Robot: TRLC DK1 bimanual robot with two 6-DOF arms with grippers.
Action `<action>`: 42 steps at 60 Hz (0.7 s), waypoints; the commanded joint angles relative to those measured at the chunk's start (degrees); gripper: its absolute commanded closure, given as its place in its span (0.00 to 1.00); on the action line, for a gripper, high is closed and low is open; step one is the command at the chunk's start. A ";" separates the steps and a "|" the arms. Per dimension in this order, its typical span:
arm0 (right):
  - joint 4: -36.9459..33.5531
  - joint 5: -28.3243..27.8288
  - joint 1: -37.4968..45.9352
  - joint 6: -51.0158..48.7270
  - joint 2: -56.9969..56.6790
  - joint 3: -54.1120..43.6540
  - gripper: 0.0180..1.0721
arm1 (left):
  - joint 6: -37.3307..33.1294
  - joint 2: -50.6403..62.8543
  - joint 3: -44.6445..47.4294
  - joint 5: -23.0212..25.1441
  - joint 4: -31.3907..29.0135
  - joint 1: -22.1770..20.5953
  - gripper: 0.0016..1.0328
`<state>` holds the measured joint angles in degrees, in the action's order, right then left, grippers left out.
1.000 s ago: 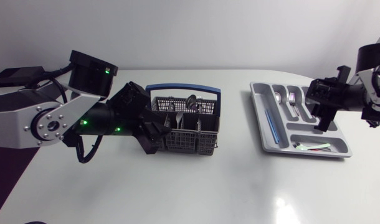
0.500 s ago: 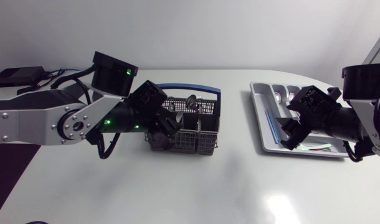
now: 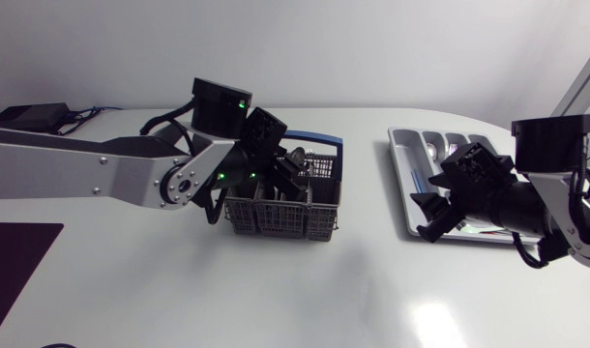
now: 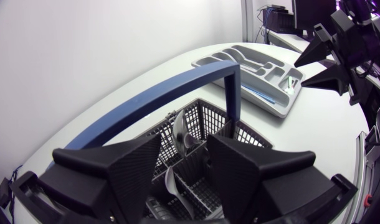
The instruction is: Unload the cutlery basket into the drawer organizer.
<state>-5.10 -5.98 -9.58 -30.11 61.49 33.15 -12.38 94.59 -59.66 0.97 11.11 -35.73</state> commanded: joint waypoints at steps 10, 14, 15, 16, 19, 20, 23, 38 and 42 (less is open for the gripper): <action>2.29 -0.26 -1.05 2.16 1.96 -3.00 0.44 | 1.48 3.24 -2.30 -3.52 4.27 -0.40 0.80; 2.55 -0.26 -1.23 2.25 2.31 -3.26 0.44 | 1.57 3.24 -2.04 -3.79 4.71 -0.57 0.88; 2.64 -0.26 -1.31 2.33 2.40 -3.26 0.44 | 1.57 3.24 -2.04 -3.79 4.71 -0.57 0.89; 2.64 -0.26 -1.40 2.33 2.40 -3.35 0.44 | 1.48 3.24 -1.95 -3.79 4.79 -0.57 0.92; 2.64 -0.26 -1.67 2.33 2.49 -3.44 0.44 | 1.48 3.24 -1.86 -3.79 4.88 -0.75 0.96; 2.64 -0.17 -1.67 2.42 2.49 -3.53 0.44 | 1.48 3.15 -1.78 -3.79 4.88 -0.84 0.97; 2.64 -0.17 -1.93 2.60 2.49 -3.70 0.44 | 1.40 3.06 -1.69 -3.79 4.79 -1.10 0.97; 2.29 0.00 -3.16 3.21 1.61 -5.20 0.44 | 0.96 -1.86 2.00 -4.40 6.64 -2.86 0.97; 2.20 0.00 -3.78 3.56 1.17 -5.46 0.44 | -0.36 -3.62 4.38 -5.89 9.10 -4.35 0.97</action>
<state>-2.79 -6.00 -12.43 -28.42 63.22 29.23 -12.05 94.50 -58.06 -4.36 17.17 -37.95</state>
